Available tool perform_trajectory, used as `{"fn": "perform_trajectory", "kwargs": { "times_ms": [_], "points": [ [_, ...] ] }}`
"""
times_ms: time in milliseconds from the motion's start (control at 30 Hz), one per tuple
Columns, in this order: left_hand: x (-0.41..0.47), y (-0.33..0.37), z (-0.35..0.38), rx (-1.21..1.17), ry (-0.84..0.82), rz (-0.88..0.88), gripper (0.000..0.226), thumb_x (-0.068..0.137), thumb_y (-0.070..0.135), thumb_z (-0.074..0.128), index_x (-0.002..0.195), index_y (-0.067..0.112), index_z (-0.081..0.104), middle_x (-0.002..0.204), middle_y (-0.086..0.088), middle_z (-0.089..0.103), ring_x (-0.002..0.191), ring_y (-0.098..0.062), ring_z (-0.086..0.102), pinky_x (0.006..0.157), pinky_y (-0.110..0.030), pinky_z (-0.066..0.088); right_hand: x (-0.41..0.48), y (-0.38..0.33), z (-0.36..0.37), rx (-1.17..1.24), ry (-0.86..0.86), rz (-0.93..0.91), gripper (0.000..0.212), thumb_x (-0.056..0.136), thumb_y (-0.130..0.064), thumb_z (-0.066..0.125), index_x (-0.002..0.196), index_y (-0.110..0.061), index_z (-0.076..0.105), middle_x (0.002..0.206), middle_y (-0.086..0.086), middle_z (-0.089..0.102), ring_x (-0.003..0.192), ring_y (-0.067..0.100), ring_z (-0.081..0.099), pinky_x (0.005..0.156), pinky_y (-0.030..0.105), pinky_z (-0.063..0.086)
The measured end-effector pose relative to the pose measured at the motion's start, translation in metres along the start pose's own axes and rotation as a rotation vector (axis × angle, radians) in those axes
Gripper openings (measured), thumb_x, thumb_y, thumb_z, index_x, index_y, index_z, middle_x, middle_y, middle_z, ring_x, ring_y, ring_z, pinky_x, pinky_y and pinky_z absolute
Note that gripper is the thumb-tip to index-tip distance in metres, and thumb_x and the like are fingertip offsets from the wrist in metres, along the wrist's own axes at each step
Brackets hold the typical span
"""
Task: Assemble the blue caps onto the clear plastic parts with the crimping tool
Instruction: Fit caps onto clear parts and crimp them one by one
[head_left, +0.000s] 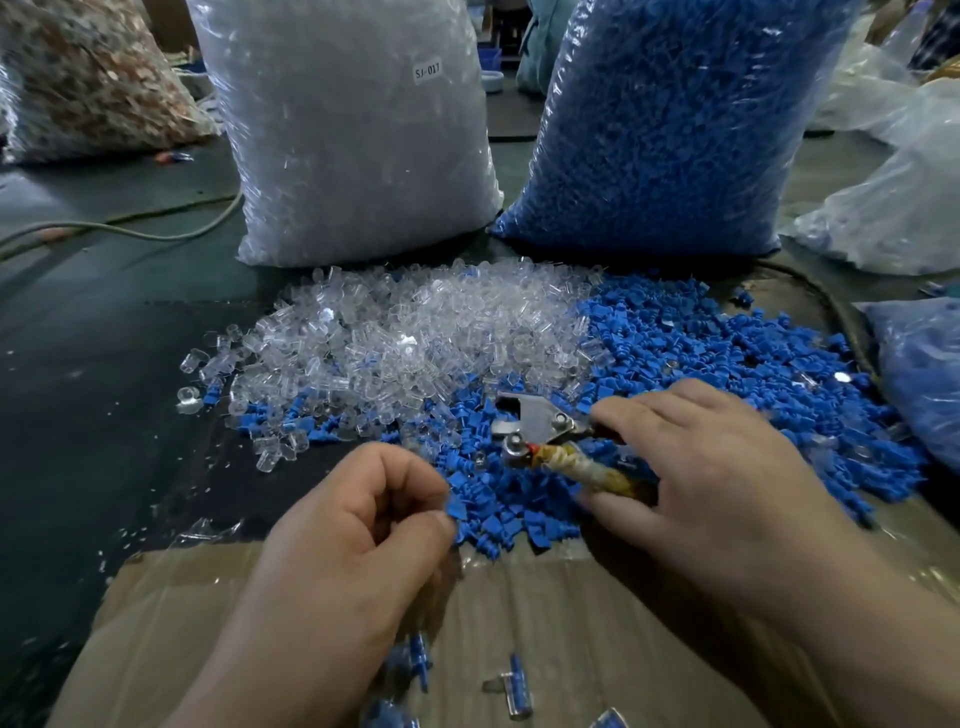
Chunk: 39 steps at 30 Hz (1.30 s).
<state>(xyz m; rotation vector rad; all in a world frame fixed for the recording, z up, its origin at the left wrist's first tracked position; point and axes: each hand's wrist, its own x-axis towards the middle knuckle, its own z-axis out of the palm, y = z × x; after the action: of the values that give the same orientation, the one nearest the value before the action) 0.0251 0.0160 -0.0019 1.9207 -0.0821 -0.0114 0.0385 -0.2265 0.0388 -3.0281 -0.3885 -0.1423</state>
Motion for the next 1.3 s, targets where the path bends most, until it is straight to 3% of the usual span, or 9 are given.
{"fn": "perform_trajectory", "kwargs": {
  "times_ms": [233,400,600,733,867,967,1067,1133,1300],
  "points": [
    [-0.01,0.014,0.008,0.057,0.013,-0.034,0.02,0.081,0.028,0.07,0.09,0.045,0.065,0.064,0.001,0.069,0.056,-0.025,0.062,0.048,-0.023,0.052,0.001,-0.003,0.002,-0.046,-0.025,0.024,0.071,0.079,-0.075,0.028,0.138,-0.038,0.042,0.13,-0.017,0.052,0.118,0.014,0.041,0.1,0.036,0.024],
    [-0.015,0.021,0.015,0.116,0.054,0.048,0.023,0.077,0.033,0.068,0.092,0.049,0.063,0.069,0.009,0.07,0.053,-0.011,0.06,0.051,-0.017,0.05,-0.015,-0.041,-0.001,0.096,0.215,-0.195,0.034,0.089,-0.056,0.041,0.097,-0.031,0.062,0.09,-0.011,0.065,0.085,0.014,0.059,0.079,0.036,0.047],
    [-0.022,0.028,0.014,0.149,0.038,0.201,0.009,0.085,0.043,0.065,0.093,0.046,0.065,0.07,0.014,0.07,0.058,-0.004,0.063,0.05,-0.01,0.046,-0.016,-0.05,0.002,0.157,0.233,-0.287,0.028,0.096,-0.035,0.039,0.08,-0.021,0.059,0.074,-0.003,0.056,0.069,0.022,0.053,0.067,0.039,0.039],
    [-0.022,0.033,0.009,0.03,0.056,0.153,0.024,0.09,0.061,0.058,0.092,0.04,0.069,0.068,0.006,0.069,0.053,-0.008,0.06,0.047,-0.022,0.049,-0.019,-0.047,0.002,0.202,0.27,-0.309,0.029,0.096,-0.034,0.041,0.082,-0.019,0.061,0.077,-0.003,0.057,0.072,0.02,0.053,0.067,0.038,0.038],
    [-0.018,0.031,0.005,-0.007,-0.097,0.065,0.053,0.088,0.071,0.052,0.076,0.02,0.061,0.053,0.007,0.05,0.047,-0.006,0.044,0.041,-0.021,0.038,-0.022,-0.054,0.0,0.243,0.313,-0.372,0.029,0.097,-0.028,0.044,0.081,-0.014,0.064,0.079,0.002,0.059,0.074,0.024,0.054,0.068,0.04,0.04],
    [-0.019,0.029,0.003,-0.055,-0.135,0.122,0.046,0.078,0.068,0.055,0.079,0.023,0.063,0.053,0.006,0.05,0.048,-0.007,0.044,0.043,-0.025,0.038,-0.026,-0.06,-0.003,0.435,0.203,-0.269,0.028,0.094,-0.03,0.045,0.072,-0.017,0.055,0.069,-0.006,0.051,0.067,0.016,0.048,0.062,0.034,0.038],
    [-0.021,0.031,0.001,0.001,-0.174,0.311,0.039,0.085,0.07,0.055,0.091,0.033,0.066,0.065,0.007,0.06,0.053,-0.009,0.054,0.049,-0.023,0.044,-0.029,-0.065,-0.013,1.145,-0.182,0.056,0.025,0.079,-0.035,0.051,0.061,-0.016,0.051,0.054,-0.006,0.049,0.052,0.01,0.046,0.05,0.03,0.036],
    [-0.022,0.033,-0.003,0.077,-0.188,0.398,0.033,0.088,0.067,0.055,0.095,0.037,0.065,0.077,0.006,0.065,0.062,-0.014,0.062,0.054,-0.027,0.051,-0.03,-0.061,-0.02,1.339,-0.421,0.162,0.024,0.073,-0.034,0.051,0.056,-0.017,0.053,0.05,-0.002,0.048,0.05,0.015,0.043,0.047,0.032,0.035],
    [-0.014,0.031,-0.028,0.464,-0.18,0.232,0.02,0.077,0.055,0.062,0.088,0.038,0.065,0.067,0.018,0.068,0.054,-0.002,0.062,0.046,-0.017,0.05,-0.033,-0.053,-0.012,0.424,-0.22,-0.14,0.037,0.085,-0.06,0.034,0.09,-0.029,0.053,0.077,-0.009,0.06,0.068,0.006,0.055,0.062,0.038,0.051]
  ]
}}
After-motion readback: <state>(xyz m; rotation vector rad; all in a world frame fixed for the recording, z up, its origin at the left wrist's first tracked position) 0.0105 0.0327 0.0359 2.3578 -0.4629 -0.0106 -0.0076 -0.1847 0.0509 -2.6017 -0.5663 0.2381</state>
